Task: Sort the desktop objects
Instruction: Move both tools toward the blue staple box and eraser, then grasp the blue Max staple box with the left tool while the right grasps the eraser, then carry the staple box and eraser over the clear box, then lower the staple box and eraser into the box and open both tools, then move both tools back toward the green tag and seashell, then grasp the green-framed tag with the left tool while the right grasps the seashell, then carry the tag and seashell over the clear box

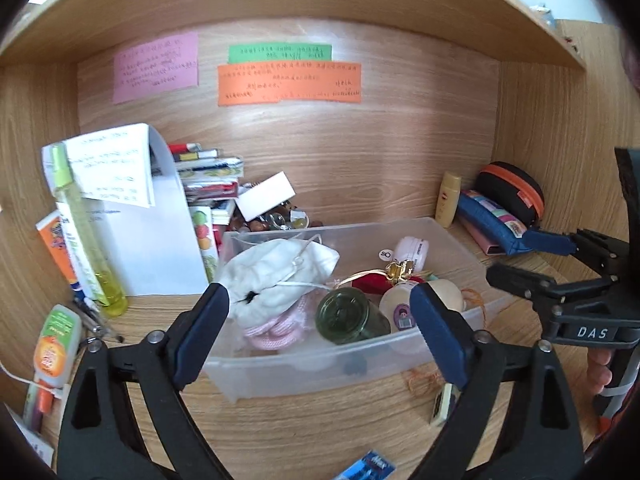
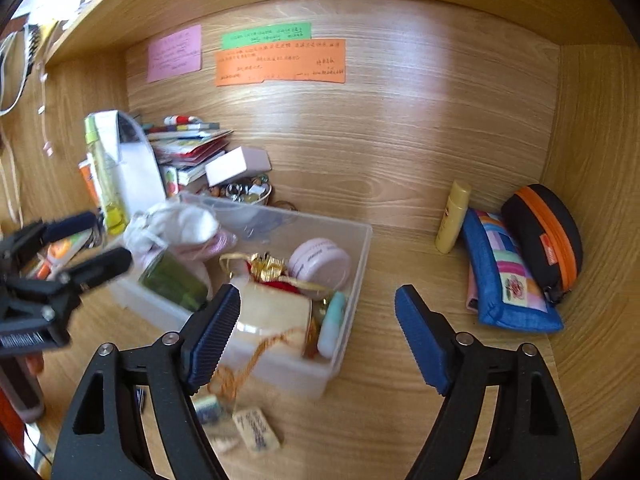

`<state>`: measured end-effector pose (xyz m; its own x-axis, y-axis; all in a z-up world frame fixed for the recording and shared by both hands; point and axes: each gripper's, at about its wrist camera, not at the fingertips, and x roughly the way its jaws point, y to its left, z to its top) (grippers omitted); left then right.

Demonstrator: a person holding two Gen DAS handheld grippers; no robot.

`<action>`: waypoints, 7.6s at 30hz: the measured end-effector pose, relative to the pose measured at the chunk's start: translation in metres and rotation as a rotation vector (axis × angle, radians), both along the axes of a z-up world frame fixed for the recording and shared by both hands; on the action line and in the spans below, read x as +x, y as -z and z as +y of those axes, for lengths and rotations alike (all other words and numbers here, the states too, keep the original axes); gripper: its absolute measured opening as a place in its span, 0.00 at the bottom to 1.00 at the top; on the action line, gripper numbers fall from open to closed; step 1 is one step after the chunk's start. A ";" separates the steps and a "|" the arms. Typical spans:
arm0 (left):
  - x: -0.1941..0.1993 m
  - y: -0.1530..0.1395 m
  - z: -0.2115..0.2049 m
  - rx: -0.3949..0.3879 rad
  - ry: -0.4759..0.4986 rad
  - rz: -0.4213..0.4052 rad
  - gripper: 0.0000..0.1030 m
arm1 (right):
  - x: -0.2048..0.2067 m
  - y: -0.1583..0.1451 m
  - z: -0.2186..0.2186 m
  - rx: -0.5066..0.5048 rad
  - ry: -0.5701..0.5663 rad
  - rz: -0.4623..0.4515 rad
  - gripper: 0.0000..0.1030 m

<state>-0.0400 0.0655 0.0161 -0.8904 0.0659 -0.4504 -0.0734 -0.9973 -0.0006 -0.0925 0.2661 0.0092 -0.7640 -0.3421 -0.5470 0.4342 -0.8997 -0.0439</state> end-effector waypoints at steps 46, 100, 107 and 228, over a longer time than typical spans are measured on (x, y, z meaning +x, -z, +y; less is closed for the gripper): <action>0.041 0.091 0.014 -0.079 0.167 -0.379 0.56 | 0.021 0.085 -0.016 0.193 -0.241 -0.274 0.40; -0.004 0.007 -0.048 0.092 -0.031 -0.070 0.26 | -0.012 -0.007 -0.044 -0.094 -0.168 -0.144 0.22; -0.016 0.013 -0.045 0.115 -0.030 -0.048 0.26 | -0.033 -0.001 -0.072 -0.097 -0.140 -0.165 0.22; 0.012 0.061 0.020 0.080 0.213 -0.270 0.15 | 0.057 0.074 -0.041 0.195 -0.326 -0.257 0.37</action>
<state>-0.0285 0.0859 -0.0445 -0.7020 0.2817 -0.6540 -0.2664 -0.9556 -0.1257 -0.0353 0.2252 -0.0648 -0.4644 -0.4137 -0.7830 0.7121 -0.7001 -0.0525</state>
